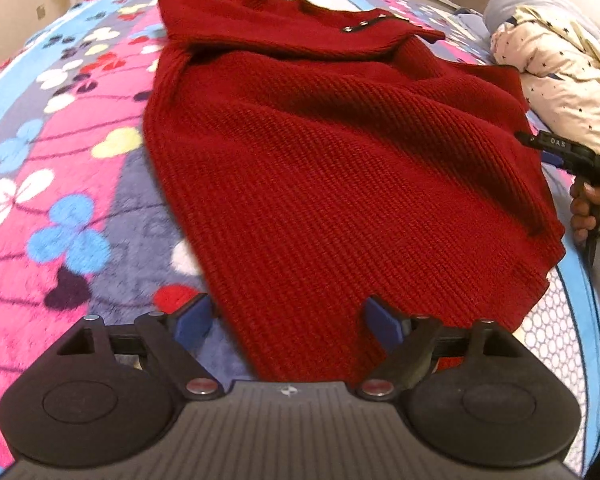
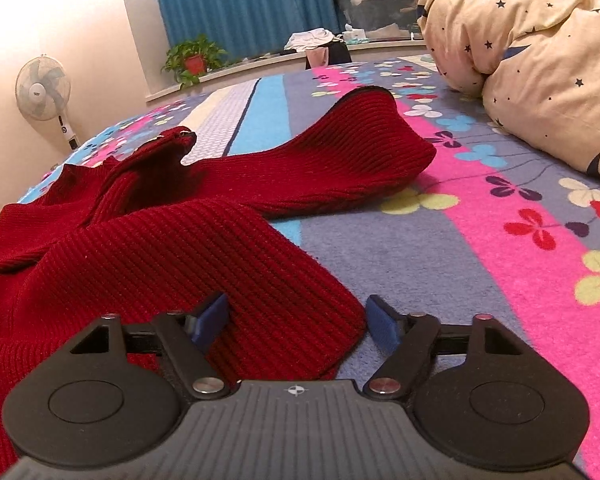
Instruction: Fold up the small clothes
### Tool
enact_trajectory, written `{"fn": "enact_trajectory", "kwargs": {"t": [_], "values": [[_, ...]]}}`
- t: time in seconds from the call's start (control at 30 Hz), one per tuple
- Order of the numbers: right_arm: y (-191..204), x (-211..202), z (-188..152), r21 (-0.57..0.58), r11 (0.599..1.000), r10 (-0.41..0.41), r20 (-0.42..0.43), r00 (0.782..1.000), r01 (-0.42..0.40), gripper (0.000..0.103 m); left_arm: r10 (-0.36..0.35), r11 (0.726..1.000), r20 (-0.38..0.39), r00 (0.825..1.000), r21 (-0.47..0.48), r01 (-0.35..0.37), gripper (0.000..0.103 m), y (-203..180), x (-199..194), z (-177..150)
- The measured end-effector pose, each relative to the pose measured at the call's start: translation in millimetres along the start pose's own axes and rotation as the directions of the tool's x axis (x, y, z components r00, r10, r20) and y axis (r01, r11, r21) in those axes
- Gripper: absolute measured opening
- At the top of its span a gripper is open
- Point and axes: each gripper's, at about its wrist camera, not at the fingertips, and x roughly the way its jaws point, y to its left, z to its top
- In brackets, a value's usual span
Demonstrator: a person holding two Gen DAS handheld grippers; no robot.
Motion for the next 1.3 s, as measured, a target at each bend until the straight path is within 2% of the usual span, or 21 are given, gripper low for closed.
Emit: {"fn": "enact_trajectory", "kwargs": {"t": [0.03, 0.07, 0.1, 0.17, 0.23, 0.27, 0.3, 0.47, 0.6, 0.7, 0.8, 0.9, 1.0, 1.1, 1.17, 1.2, 1.27, 1.3], "values": [[1.4, -1.0, 0.6, -0.005, 1.000, -0.011, -0.001, 1.000, 0.011, 0.043, 0.004, 1.000, 0.009, 1.000, 0.017, -0.005, 0.086, -2.6, 0.3, -0.2], [2.5, -2.7, 1.9, -0.005, 1.000, -0.008, -0.009, 1.000, 0.008, 0.033, 0.002, 1.000, 0.018, 1.000, 0.028, -0.003, 0.085, -5.3, -0.3, -1.6], [3.1, -5.1, 2.8, 0.004, 1.000, 0.008, -0.022, 1.000, -0.008, 0.021, -0.001, 0.999, 0.028, 1.000, 0.037, 0.000, 0.078, -7.2, -1.8, -2.9], [9.5, -17.2, 3.2, 0.005, 1.000, 0.011, -0.013, 1.000, -0.011, 0.020, -0.005, 0.998, 0.051, 0.999, 0.063, 0.002, 0.060, -8.7, -6.4, -3.2], [20.8, -35.5, 4.7, -0.021, 1.000, 0.000, 0.001, 1.000, 0.000, 0.019, -0.014, 0.997, 0.071, 0.997, 0.083, 0.008, 0.024, -8.6, -13.0, -3.3], [24.2, -46.3, 5.6, -0.012, 1.000, 0.009, 0.005, 1.000, -0.009, 0.019, -0.027, 0.997, 0.082, 0.996, 0.076, 0.021, 0.021, -7.7, -16.5, -4.3], [26.0, -58.4, 6.1, 0.004, 1.000, 0.019, 0.009, 1.000, -0.019, 0.019, -0.035, 0.997, 0.093, 0.995, 0.072, 0.028, 0.012, -6.7, -20.4, -4.5], [27.2, -133.5, -1.6, 0.091, 0.994, 0.066, 0.031, 0.997, -0.068, 0.018, -0.075, 0.995, 0.208, 0.975, 0.077, 0.060, 0.010, 0.7, -58.5, -6.9], [23.1, -188.0, -21.4, 0.120, 0.989, 0.088, 0.017, 0.996, -0.090, 0.017, -0.082, 0.994, 0.269, 0.960, -0.042, 0.097, 0.009, 29.5, -97.7, -10.9], [24.3, -226.0, -33.6, 0.126, 0.987, 0.100, 0.030, 0.995, -0.103, 0.016, -0.092, 0.980, 0.296, 0.951, -0.142, 0.139, 0.009, 59.4, -127.5, -21.7], [23.1, -260.9, -44.8, 0.138, 0.982, 0.121, 0.048, 0.991, -0.127, 0.016, -0.136, 0.965, 0.307, 0.942, -0.176, 0.197, 0.009, 79.9, -154.8, -34.3], [3.5, -285.8, -61.5, 0.226, 0.968, 0.106, 0.008, 0.994, -0.105, 0.016, -0.152, 0.963, 0.261, 0.953, -0.180, 0.202, 0.009, 96.0, -170.5, -53.3], [-16.4, -288.6, -83.8, 0.310, 0.951, 0.054, -0.120, 0.991, -0.015, 0.016, -0.184, 0.956, 0.132, 0.974, -0.205, 0.209, 0.009, 105.8, -162.2, -69.1], [-16.4, -272.3, -101.9, 0.286, 0.957, 0.032, -0.284, 0.958, 0.053, 0.018, -0.162, 0.980, -0.007, 0.987, -0.118, 0.160, 0.010, 92.7, -139.4, -73.5], [-7.7, -264.3, -110.1, 0.218, 0.972, -0.004, -0.342, 0.940, 0.084, 0.021, -0.136, 0.987, -0.049, 0.989, -0.093, 0.131, 0.011, 89.1, -130.4, -78.1], [-4.5, -260.5, -109.8, 0.199, 0.974, -0.030, -0.350, 0.936, 0.105, 0.026, -0.115, 0.990, -0.046, 0.992, -0.093, 0.110, 0.012, 90.1, -128.0, -78.3], [-4.9, -259.9, -107.4, 0.196, 0.967, -0.098, -0.313, 0.945, 0.165, 0.031, -0.104, 0.987, -0.033, 0.994, -0.127, 0.099, 0.017, 95.5, -127.2, -77.2], [-5.7, -261.4, -105.0, 0.206, 0.962, -0.115, -0.285, 0.952, 0.178, 0.042, -0.109, 0.982, -0.028, 0.994, -0.157, 0.103, 0.028, 98.5, -126.1, -75.6]]}}
